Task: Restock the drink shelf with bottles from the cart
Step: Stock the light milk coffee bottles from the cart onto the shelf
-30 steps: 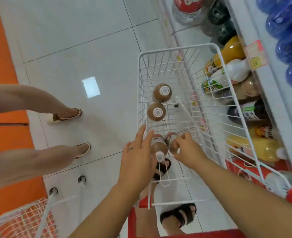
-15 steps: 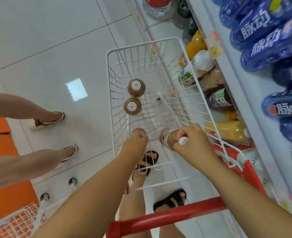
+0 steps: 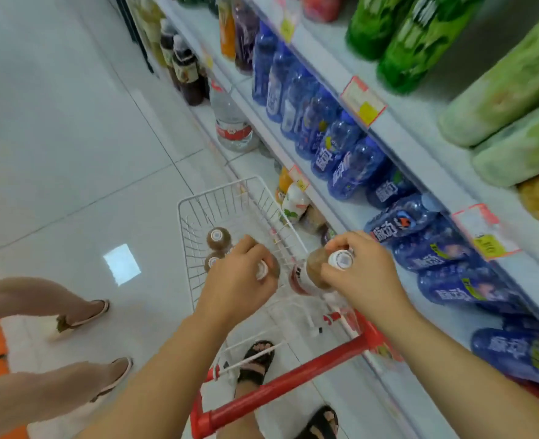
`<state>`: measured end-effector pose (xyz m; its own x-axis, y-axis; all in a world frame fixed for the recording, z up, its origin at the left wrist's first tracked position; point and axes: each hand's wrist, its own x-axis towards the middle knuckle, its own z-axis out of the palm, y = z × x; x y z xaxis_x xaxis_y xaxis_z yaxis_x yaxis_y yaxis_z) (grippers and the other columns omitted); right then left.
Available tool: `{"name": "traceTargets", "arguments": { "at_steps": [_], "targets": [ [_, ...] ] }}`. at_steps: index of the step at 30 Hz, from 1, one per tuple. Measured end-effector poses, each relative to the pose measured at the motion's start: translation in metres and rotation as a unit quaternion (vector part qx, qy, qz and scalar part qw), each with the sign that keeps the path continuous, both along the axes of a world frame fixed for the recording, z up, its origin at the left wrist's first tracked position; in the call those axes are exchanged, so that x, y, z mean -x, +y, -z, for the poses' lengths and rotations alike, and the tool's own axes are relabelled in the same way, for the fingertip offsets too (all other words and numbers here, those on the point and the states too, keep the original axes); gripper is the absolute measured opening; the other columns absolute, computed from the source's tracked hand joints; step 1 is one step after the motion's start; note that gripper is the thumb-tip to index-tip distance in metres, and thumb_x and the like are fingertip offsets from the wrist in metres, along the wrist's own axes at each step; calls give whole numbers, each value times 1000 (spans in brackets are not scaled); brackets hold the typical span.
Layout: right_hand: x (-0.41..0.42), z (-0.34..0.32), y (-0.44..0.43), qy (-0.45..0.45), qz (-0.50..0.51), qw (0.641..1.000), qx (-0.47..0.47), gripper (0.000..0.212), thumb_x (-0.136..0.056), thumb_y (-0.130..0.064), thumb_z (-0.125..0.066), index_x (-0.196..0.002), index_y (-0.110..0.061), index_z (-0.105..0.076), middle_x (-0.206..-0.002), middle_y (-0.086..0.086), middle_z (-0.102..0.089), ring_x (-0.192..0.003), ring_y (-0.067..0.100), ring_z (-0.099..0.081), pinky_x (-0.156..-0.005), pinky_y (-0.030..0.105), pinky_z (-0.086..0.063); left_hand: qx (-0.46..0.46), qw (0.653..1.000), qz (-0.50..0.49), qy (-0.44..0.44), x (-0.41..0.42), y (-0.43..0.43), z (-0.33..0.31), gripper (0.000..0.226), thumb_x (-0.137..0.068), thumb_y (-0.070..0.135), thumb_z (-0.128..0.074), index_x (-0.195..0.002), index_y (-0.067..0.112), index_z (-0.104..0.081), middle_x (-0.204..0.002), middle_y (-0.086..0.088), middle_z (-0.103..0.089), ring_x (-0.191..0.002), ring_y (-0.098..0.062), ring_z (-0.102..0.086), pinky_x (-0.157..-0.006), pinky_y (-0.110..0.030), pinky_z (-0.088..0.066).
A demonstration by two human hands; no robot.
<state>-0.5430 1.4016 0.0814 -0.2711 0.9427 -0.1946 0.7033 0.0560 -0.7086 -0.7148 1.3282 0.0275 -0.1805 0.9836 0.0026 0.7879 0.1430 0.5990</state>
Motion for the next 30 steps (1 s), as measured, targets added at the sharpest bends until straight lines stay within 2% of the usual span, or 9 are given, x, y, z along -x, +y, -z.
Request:
{"name": "traceTargets", "arguments": {
  "at_steps": [3,7,10,14,18,20,24,26,30],
  "targets": [
    [-19,-84,-3,43,31,994,-96,25,-62,-6,-72,-76,-24,-61,-78,-8,-61,-70,2,-57,-63,4,-38,-143,989,8,-42,-21,13,-92,9,-73,22,-69,-79,24,-62,-85,14,-51,-68,-8,-50,-53,-25,-42],
    [-55,-189,-9,77,68,967,-233,29,-63,-7,-74,-83,-25,-64,-77,-16,-64,-70,-7,-58,-60,5,-40,-318,943,52,-78,-50,30,-209,17,-72,23,-59,-86,17,-66,-90,9,-58,-74,-6,-54,-63,-10,-41],
    [-86,-266,-25,86,89,930,-347,24,-67,-15,-75,-83,-28,-63,-79,-20,-62,-72,-3,-59,-62,8,-43,-430,894,87,-91,-73,35,-286,13,-77,20,-60,-84,9,-63,-85,4,-56,-70,-6,-51,-63,-7,-40],
    [-124,-339,-54,87,123,856,-494,19,-71,-22,-67,-87,-29,-58,-84,-21,-58,-77,-5,-56,-68,5,-40,-541,825,121,-113,-111,35,-362,9,-82,15,-59,-80,6,-59,-80,5,-51,-70,-1,-46,-68,-6,-37],
    [-160,-376,-85,81,146,788,-592,21,-76,-16,-67,-89,-26,-54,-87,-18,-57,-78,-3,-54,-68,6,-40,-615,764,148,-128,-151,31,-406,8,-81,9,-62,-77,4,-57,-79,4,-50,-68,-2,-43,-67,-5,-36],
    [-175,-386,-92,71,140,772,-615,20,-78,-14,-66,-91,-22,-54,-88,-14,-56,-77,-3,-54,-68,7,-40,-634,742,166,-143,-168,34,-419,8,-80,8,-63,-76,3,-57,-79,4,-49,-68,-2,-43,-68,-5,-36],
    [-197,-394,-84,22,104,773,-626,14,-81,-21,-61,-92,-17,-55,-85,-11,-53,-77,-5,-51,-70,5,-37,-635,729,208,-147,-193,44,-427,10,-82,12,-62,-78,3,-58,-81,5,-50,-70,-3,-45,-67,-6,-38],
    [-204,-392,-73,-3,94,779,-620,16,-80,-22,-60,-91,-11,-57,-86,-4,-54,-77,0,-50,-71,7,-38,-630,731,221,-141,-200,50,-425,9,-81,12,-63,-78,4,-59,-79,5,-52,-69,-3,-46,-66,-5,-39],
    [-214,-393,-49,-32,100,796,-595,18,-78,-9,-69,-92,-12,-58,-91,-3,-57,-81,3,-51,-76,8,-40,-620,737,231,-140,-204,61,-422,10,-81,16,-63,-79,7,-59,-80,6,-55,-71,-2,-50,-65,-5,-42]
  ]
}}
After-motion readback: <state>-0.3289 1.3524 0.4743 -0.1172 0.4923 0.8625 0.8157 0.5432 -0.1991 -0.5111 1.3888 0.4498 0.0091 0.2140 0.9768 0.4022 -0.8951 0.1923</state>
